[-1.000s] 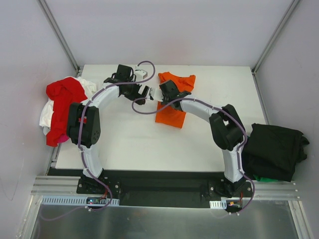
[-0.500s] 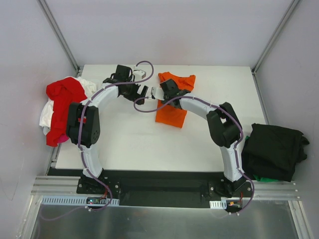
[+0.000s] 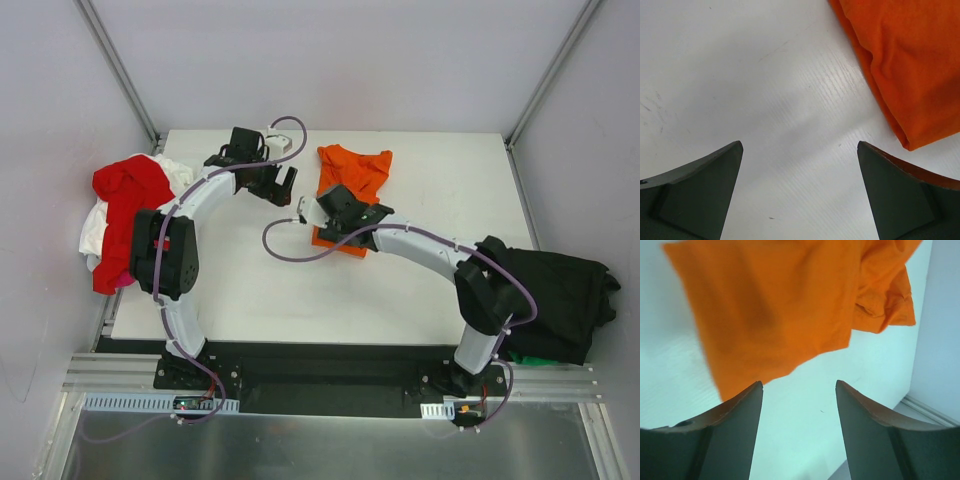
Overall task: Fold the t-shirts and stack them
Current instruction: Fold the folded rectangular tshirt in 1/3 of the way, then grab one side of the 2/3 rectangular tshirt with right arm
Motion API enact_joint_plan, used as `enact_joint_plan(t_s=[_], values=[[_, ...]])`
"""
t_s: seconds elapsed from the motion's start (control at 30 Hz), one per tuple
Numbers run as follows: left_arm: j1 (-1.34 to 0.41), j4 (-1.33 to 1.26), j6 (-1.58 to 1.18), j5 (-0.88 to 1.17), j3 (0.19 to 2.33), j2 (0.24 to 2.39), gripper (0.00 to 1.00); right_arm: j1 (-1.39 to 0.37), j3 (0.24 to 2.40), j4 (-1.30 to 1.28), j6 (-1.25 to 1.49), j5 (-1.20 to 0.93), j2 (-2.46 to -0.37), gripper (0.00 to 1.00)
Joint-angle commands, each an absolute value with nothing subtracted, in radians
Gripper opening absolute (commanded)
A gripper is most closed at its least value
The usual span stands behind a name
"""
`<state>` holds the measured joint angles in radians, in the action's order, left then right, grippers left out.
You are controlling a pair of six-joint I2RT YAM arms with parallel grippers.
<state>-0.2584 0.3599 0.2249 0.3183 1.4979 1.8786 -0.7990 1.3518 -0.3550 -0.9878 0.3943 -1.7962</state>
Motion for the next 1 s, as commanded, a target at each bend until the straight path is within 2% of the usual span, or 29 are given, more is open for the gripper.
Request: enact_joint_plan(t_s=[0.0,0.6,0.97], values=[[-0.259,0.350,0.204,0.319,1.540,1.851,0.99,-0.862,1.306,-0.425,-0.878,0.368,-1.733,0.64],[-0.258,0.348,0.232,0.288,1.520,1.881,1.00,-0.890,1.299,-0.403,-0.848,0.265,-1.868,0.70],[-0.258,0.345,0.244,0.278,1.506,1.884,0.99,-0.861,1.316,-0.380,-0.887,0.245,-1.934,0.66]])
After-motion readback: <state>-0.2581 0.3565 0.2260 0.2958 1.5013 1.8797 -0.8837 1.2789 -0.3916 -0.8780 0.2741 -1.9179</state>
